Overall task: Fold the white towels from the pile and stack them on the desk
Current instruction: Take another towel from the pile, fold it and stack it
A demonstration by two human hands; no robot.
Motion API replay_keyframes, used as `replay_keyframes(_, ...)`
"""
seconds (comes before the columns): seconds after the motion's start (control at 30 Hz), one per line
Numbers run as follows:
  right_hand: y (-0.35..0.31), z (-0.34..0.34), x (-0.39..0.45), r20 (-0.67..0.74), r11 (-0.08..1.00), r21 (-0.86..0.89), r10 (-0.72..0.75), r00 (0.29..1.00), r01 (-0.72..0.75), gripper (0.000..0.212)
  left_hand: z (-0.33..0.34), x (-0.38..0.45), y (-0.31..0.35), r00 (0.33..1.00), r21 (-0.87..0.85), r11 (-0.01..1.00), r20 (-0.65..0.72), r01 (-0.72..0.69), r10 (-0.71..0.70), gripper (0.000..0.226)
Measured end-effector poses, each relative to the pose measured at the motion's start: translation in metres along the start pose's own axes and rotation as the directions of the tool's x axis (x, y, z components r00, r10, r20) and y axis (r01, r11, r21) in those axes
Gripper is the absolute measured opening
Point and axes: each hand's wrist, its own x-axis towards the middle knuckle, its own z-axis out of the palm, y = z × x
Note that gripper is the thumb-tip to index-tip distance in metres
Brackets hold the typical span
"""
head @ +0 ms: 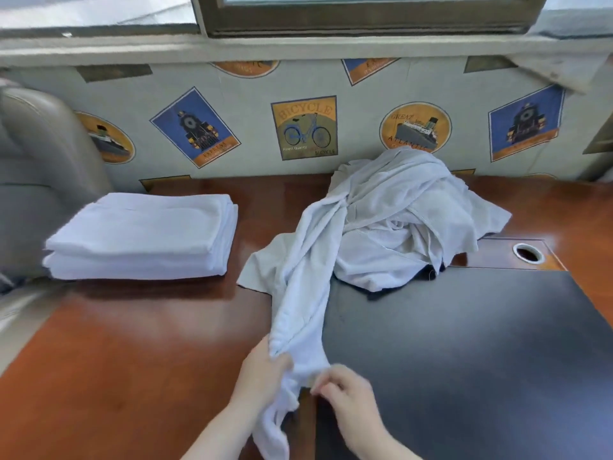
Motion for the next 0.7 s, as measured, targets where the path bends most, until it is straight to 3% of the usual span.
replay_keyframes(0.07, -0.011, -0.007, -0.008, -0.330, 0.983, 0.159, 0.144, 0.933, -0.096, 0.017, -0.027, -0.020, -0.001, 0.994, -0.001, 0.995, 0.047, -0.100, 0.100, 0.021)
replay_keyframes(0.1, -0.023, -0.010, -0.010, -0.364, 0.947, 0.272, 0.263, 0.893, -0.168, 0.012, -0.038, -0.032, -0.002, 0.984, 0.009, 0.989, 0.103, -0.146, 0.144, 0.015)
replay_keyframes(0.13, -0.035, -0.009, -0.008, -0.257, 0.866, 0.431, 0.388, 0.885, -0.254, 0.012, -0.048, -0.047, -0.004, 0.968, 0.025, 0.985, 0.189, -0.173, 0.165, 0.012)
replay_keyframes(0.17, -0.046, -0.006, -0.007, -0.057, 0.740, 0.582, 0.452, 0.890, -0.338, 0.023, -0.055, -0.062, -0.007, 0.942, 0.045, 0.980, 0.289, -0.192, 0.171, 0.015)
replay_keyframes(0.23, -0.066, 0.006, -0.012, 0.244, 0.510, 0.741, 0.403, 0.882, -0.437, 0.049, -0.061, -0.093, -0.018, 0.860, 0.095, 0.970, 0.487, -0.223, 0.150, 0.021)
replay_keyframes(0.3, -0.077, 0.014, -0.025, 0.304, 0.462, 0.759, 0.374, 0.876, -0.460, 0.060, -0.063, -0.122, -0.030, 0.784, 0.170, 0.953, 0.614, -0.249, 0.095, 0.022)
replay_keyframes(0.4, -0.083, 0.001, -0.050, 0.177, 0.460, 0.817, 0.376, 0.910, -0.349, 0.049, -0.076, -0.144, -0.045, 0.760, 0.221, 0.957, 0.650, -0.190, 0.001, 0.022)
replay_keyframes(0.5, -0.076, -0.030, -0.079, 0.035, 0.457, 0.864, 0.367, 0.930, -0.213, 0.022, -0.095, -0.151, -0.049, 0.836, 0.364, 0.925, 0.537, -0.111, -0.111, 0.027)
replay_keyframes(0.53, -0.076, -0.042, -0.089, 0.004, 0.474, 0.863, 0.340, 0.940, -0.175, 0.019, -0.097, -0.149, -0.049, 0.885, 0.424, 0.898, 0.454, -0.117, -0.099, 0.023)
replay_keyframes(0.6, -0.080, -0.056, -0.111, 0.000, 0.531, 0.836, 0.254, 0.967, -0.139, 0.025, -0.094, -0.148, -0.047, 0.983, 0.500, 0.854, 0.170, -0.143, 0.065, 0.011)
replay_keyframes(0.63, -0.085, -0.059, -0.123, 0.020, 0.569, 0.812, 0.195, 0.981, -0.130, 0.031, -0.091, -0.150, -0.043, 0.987, 0.503, 0.852, 0.011, -0.143, 0.160, 0.017)
replay_keyframes(0.7, -0.093, -0.057, -0.148, 0.102, 0.691, 0.716, 0.043, 0.994, -0.103, 0.053, -0.085, -0.147, -0.036, 0.910, 0.344, 0.918, -0.285, -0.196, 0.301, 0.025)
